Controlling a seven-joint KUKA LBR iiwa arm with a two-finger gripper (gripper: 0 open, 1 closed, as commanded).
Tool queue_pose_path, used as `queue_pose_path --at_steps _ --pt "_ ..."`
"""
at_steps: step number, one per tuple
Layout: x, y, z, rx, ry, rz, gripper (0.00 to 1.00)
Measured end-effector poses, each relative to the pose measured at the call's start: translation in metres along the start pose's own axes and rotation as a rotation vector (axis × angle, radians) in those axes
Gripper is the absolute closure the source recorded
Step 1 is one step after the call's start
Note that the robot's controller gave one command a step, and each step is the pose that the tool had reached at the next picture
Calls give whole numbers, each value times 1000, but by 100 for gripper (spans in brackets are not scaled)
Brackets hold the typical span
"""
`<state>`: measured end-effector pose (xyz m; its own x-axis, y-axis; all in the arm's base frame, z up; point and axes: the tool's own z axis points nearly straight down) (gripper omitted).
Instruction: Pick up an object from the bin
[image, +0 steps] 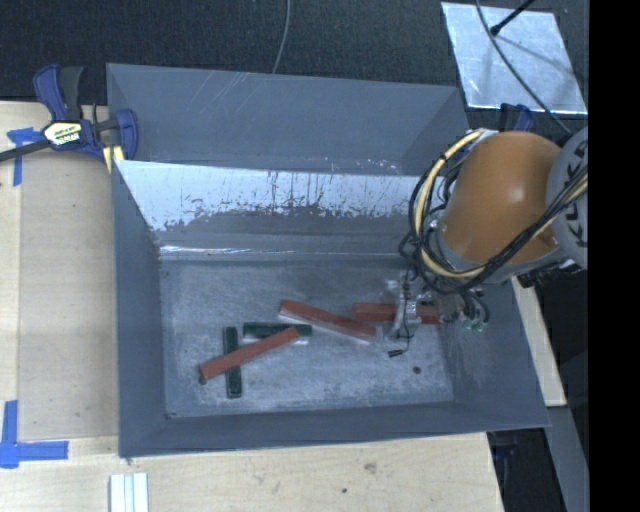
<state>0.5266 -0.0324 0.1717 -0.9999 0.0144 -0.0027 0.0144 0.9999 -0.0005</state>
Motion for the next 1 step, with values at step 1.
queue_pose_path --at_steps 1 --pt "0 0 0 0 0 0 100"
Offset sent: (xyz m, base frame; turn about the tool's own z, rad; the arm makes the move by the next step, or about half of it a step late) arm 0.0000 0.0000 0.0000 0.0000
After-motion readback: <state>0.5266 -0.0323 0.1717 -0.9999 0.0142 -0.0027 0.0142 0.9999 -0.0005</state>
